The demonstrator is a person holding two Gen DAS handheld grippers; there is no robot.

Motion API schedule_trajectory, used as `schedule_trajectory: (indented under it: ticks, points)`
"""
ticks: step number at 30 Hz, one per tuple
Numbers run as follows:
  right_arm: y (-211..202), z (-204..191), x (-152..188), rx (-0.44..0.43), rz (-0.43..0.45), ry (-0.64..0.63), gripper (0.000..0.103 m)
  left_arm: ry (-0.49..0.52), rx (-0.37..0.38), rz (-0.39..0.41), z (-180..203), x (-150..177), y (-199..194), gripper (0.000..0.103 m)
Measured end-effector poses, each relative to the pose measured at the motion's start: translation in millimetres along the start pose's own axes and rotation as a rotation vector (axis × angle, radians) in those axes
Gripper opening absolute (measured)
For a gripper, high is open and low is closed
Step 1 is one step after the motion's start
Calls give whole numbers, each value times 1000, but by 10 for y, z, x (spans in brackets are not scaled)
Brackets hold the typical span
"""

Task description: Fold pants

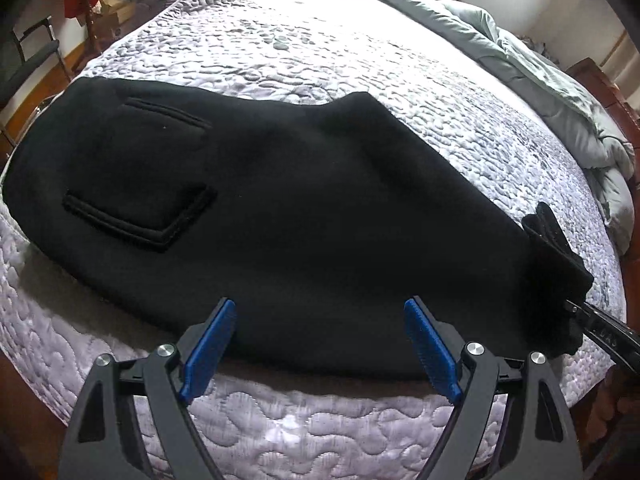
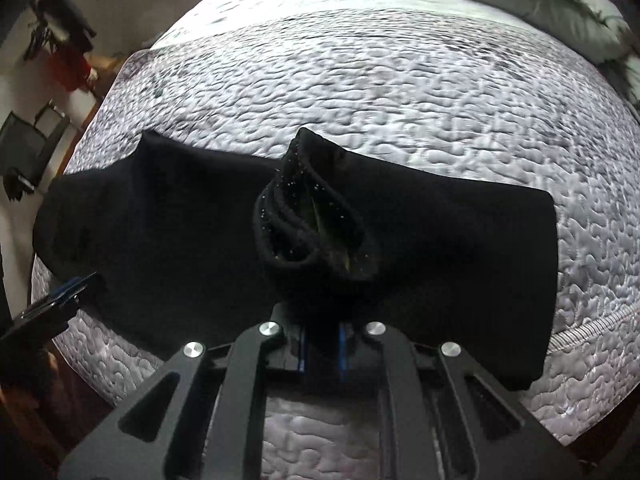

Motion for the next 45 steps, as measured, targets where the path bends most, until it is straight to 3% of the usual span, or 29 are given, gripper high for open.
schedule_trajectory:
  ticks: [6,10,14,20,25,28,31,32,36,41,45]
  points:
    - [64,-365,-34,-74,-15,-71,11,-24,9,4,-82,-11,-31,86]
    - [259,-580,5,-105,-45,-100,18,-41,19,-4,-111,-7,-38,86]
    - [296,-664,32,-148,-15,-103,11,-41,25,-2,-93,-22,-39,86]
    - [230,-882,-27,-227,5,-141,10,-43,26,29,-113,-61,-129,86]
    - [357,-1053,-26,-221,-27,-170,11,-81,-2,38,-271,-97,-184,86]
    - [462,-1178,28,-184,-70,-243,20,-92,-9,23,-330,-112,-164,86]
    - [404,-1184,62,-227,-106,-249,46,-97,19,7,-316,-119,-140,86]
    - [353,-1171,78,-245,-111,-247,52,-96,34,3,-296,-120,-135,86]
    - [49,-910,174,-343,-105,-218,59,-90,116,-25,-134,-132,-83,86]
    - [-279,-118,259,-263,-19,-77,65,-108,180,-106,92,-102,137,86]
    - [-337,398,418,-204,-6,32,65,-105,198,-151,313,-66,296,88]
Point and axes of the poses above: each gripper's, at about its wrist camera, not at the fingertips, and y roughly the way its jaws point, z to its right, x to its underside, the point moved 1 cm from there along y, roughly the way its jaws point, and after that the axes turned 5 degrees about x, right-handed, at the moved point
